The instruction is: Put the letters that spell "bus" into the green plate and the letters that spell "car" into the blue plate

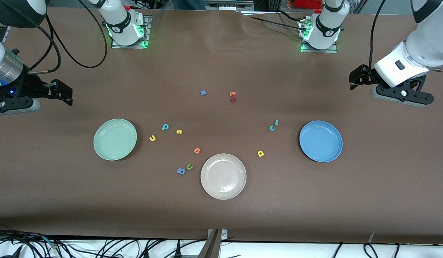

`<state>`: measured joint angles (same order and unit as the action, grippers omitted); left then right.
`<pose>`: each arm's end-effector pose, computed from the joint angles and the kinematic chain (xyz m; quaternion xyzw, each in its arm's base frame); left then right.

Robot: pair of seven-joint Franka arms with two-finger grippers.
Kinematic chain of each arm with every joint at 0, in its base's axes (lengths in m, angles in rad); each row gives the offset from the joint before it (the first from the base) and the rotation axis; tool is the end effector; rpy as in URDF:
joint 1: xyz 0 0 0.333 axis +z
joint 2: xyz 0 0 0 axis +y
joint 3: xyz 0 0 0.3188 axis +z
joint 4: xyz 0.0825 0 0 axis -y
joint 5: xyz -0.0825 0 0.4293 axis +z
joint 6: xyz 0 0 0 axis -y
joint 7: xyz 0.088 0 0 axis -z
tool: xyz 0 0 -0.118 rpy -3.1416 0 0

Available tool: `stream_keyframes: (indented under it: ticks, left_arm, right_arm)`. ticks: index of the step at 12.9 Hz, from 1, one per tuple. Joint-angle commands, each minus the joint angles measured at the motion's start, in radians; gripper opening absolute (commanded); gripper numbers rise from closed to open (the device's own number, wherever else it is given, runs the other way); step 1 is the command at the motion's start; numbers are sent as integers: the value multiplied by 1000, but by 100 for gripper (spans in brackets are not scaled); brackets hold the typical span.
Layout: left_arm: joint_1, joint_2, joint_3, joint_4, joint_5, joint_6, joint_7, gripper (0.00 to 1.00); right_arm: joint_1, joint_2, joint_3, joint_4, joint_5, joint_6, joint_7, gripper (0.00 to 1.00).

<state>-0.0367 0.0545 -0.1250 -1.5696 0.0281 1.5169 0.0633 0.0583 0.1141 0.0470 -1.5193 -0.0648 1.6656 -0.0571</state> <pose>0.6005 -0.0927 0.5799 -0.9922 0.1122 0.0528 0.0133 0.6410 0.0591 0.5810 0.9959 0.0834 0.0169 0.0292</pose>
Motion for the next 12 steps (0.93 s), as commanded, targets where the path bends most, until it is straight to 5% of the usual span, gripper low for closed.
stream_keyframes:
  ticks: [1,12]
  left_arm:
    - [3,-21,5,-12,-22,-9,20,100]
    - [1,-21,5,-13,-22,-9,18,100]
  right_arm:
    - [-8,7,-1,28,52,-18,-3,100]
    - [-8,13,-6,31,45,-44,-86,100]
